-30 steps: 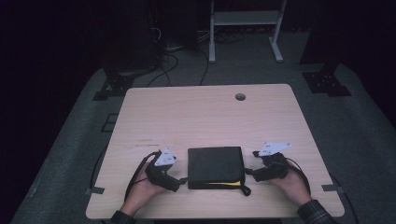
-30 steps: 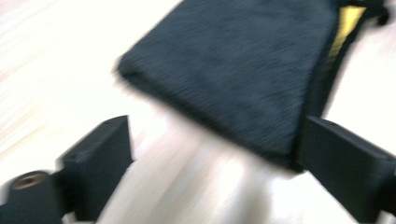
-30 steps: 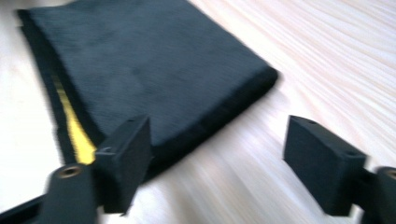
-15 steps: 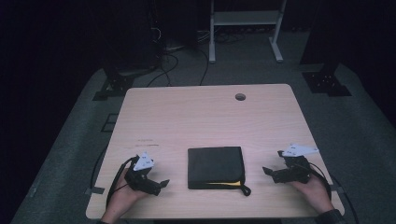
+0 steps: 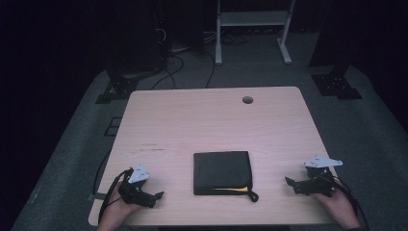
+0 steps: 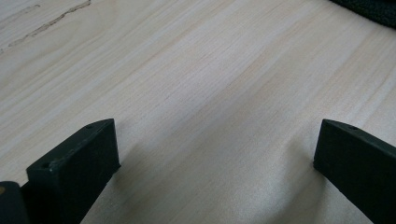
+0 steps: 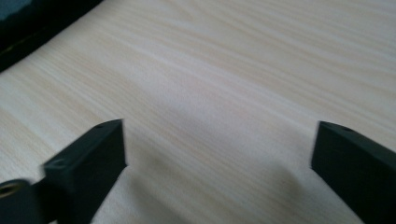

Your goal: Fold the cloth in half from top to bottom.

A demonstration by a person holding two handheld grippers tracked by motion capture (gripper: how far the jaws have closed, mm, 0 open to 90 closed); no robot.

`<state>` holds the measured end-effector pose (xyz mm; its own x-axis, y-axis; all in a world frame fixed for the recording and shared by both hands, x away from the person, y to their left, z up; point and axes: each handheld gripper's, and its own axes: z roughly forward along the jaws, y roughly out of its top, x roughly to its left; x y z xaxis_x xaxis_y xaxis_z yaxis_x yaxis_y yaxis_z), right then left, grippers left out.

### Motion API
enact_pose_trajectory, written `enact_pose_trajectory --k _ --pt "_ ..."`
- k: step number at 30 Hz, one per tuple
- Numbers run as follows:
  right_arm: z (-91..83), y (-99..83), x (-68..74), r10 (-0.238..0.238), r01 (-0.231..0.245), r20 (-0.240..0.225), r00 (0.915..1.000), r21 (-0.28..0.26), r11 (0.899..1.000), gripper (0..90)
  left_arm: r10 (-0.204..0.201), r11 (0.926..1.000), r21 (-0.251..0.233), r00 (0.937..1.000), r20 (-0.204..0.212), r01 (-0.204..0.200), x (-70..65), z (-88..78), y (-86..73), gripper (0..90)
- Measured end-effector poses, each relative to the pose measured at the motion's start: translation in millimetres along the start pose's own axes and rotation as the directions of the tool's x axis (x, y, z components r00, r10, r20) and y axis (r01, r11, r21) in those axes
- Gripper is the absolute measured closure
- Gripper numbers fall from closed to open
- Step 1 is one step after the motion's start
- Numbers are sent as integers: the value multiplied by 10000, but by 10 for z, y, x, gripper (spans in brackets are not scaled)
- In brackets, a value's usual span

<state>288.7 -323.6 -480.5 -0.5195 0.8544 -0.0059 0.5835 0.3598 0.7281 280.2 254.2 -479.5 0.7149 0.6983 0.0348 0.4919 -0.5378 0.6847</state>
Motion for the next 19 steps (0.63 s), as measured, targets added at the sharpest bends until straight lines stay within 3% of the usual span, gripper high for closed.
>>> enact_pose_trajectory --k 5,9,19 --pt "52 -29 11 -72 70 54 10000 297 9995 11 63 9993 -375 9995 324 -51 43 16 -41 0" --pt "66 -42 0 99 -96 -152 9998 206 9997 10 76 9992 -390 9994 338 -63 44 17 -42 0" --pt "65 -43 -1 100 -97 -148 9998 204 9997 11 75 9992 -392 9994 336 -62 44 18 -43 0"
